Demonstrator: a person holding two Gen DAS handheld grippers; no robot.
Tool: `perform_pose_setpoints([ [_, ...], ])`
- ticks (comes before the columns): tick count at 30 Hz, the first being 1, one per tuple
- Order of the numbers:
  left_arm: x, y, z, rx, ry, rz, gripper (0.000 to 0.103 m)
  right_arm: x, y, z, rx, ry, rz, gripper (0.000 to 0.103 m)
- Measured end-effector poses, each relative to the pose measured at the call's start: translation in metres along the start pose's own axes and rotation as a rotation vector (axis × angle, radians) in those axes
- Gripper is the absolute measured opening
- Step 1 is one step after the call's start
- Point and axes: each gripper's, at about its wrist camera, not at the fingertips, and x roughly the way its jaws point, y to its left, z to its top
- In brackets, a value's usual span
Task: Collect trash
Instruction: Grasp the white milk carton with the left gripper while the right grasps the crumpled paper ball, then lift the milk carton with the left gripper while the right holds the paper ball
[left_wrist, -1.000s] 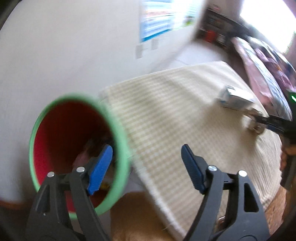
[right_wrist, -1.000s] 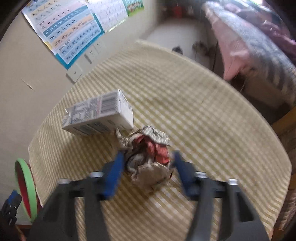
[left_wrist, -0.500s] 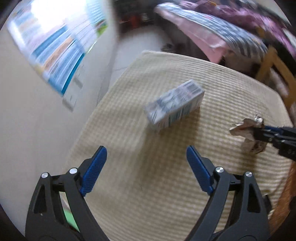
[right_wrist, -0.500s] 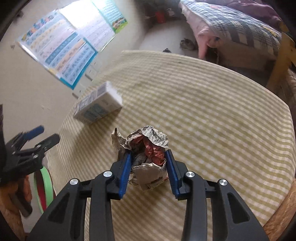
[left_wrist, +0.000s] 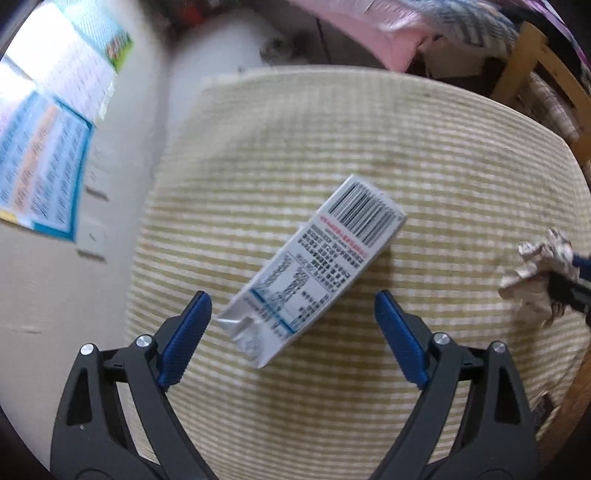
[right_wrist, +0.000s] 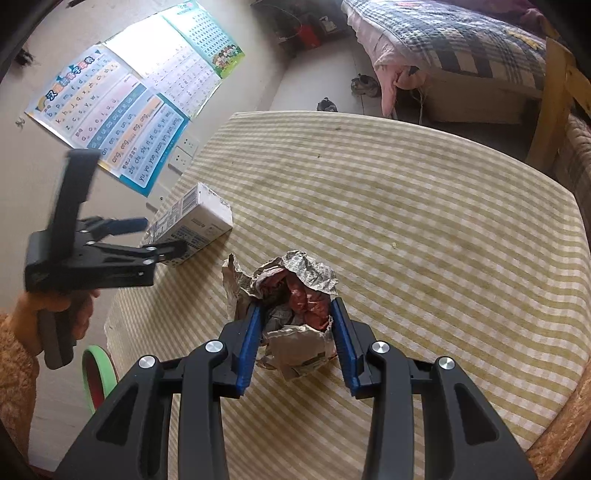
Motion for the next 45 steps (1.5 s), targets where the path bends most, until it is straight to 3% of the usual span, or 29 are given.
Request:
perform_pose_setpoints([
  [2, 0.008, 0.005, 0.001, -0.043, 0.027, -0.012, 0.087, 0.0, -0.003, 0.001, 0.008, 0.004, 0.005, 0.037],
  [6, 0.014, 0.007, -0.004, -0.065, 0.037, 0.021, 0.064, 0.004, -0.007, 0.001, 0.023, 0.014, 0.008, 0.037],
  [9, 0.006, 0.016, -0.014, -0.142, 0.01, -0.032, 0.046, 0.005, -0.004, 0.001, 0.015, 0.016, 0.002, 0.037],
  [11, -0.003, 0.023, -0.025, -0.213, -0.009, -0.08, 0.044, 0.006, -0.001, 0.0, 0.008, 0.018, 0.002, 0.037],
  [18, -0.032, 0.029, -0.085, -0.367, -0.096, -0.091, 0.042, 0.007, 0.012, -0.004, -0.027, 0.024, -0.004, 0.037],
  [23, -0.048, 0.021, -0.141, -0.481, -0.093, -0.022, 0.042, 0.009, 0.029, -0.009, -0.097, 0.035, -0.005, 0.037],
  [28, -0.055, 0.011, -0.198, -0.622, -0.084, -0.033, 0.042, 0.016, 0.049, -0.02, -0.163, 0.065, -0.01, 0.037],
  [34, -0.052, 0.006, -0.224, -0.724, -0.091, -0.055, 0.042, 0.018, 0.068, -0.029, -0.226, 0.088, -0.019, 0.037],
  [45, -0.054, 0.002, -0.236, -0.759, -0.13, -0.054, 0.042, 0.01, 0.087, -0.038, -0.275, 0.08, -0.027, 0.037],
])
